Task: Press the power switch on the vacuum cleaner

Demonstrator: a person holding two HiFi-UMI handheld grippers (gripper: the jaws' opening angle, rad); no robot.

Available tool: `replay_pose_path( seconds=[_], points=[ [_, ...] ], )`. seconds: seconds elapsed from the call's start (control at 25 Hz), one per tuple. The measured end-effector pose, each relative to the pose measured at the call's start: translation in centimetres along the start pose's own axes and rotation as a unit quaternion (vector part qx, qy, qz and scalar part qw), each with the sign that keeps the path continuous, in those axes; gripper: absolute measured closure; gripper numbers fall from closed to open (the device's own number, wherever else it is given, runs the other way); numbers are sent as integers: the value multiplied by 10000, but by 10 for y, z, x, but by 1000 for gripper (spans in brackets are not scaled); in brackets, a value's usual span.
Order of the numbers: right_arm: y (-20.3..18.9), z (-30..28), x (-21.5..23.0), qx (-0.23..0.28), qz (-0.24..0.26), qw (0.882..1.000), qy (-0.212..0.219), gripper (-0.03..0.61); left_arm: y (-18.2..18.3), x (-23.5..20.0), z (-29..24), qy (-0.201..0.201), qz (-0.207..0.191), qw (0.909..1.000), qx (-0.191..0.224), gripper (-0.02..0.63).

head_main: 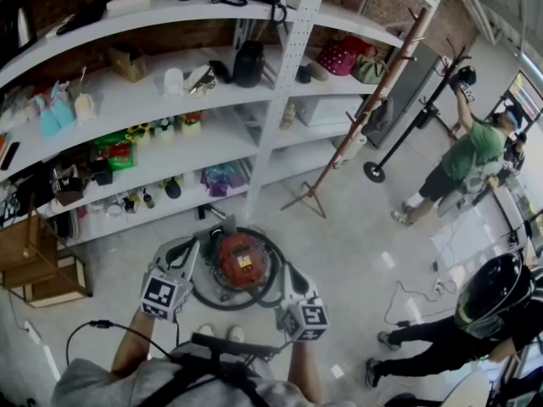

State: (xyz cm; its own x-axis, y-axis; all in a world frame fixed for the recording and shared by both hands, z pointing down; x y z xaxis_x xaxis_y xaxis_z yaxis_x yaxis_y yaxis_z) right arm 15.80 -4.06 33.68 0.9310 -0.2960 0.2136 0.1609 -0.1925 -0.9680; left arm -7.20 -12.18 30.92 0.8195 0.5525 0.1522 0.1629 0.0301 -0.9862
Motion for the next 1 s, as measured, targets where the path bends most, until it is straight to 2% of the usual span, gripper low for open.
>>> replay_pose_path(
  seconds=[1.0],
  points=[
    [-2, 1, -9, -12, -41, 10000, 79, 566, -3, -3, 7, -11, -14, 9999, -134, 606]
  ],
)
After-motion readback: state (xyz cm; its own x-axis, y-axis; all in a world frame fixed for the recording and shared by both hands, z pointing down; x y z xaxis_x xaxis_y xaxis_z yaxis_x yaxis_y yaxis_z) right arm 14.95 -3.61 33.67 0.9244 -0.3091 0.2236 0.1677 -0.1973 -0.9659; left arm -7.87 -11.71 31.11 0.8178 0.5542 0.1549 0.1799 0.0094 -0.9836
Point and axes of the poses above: the fingertips, and each gripper's own axes: z backward along the fingers, x to its right, y out of its top, the point moved 2 cm from there along z, backward along the fingers, and after that the axes turned 10 degrees about y, right-handed, at the moved point
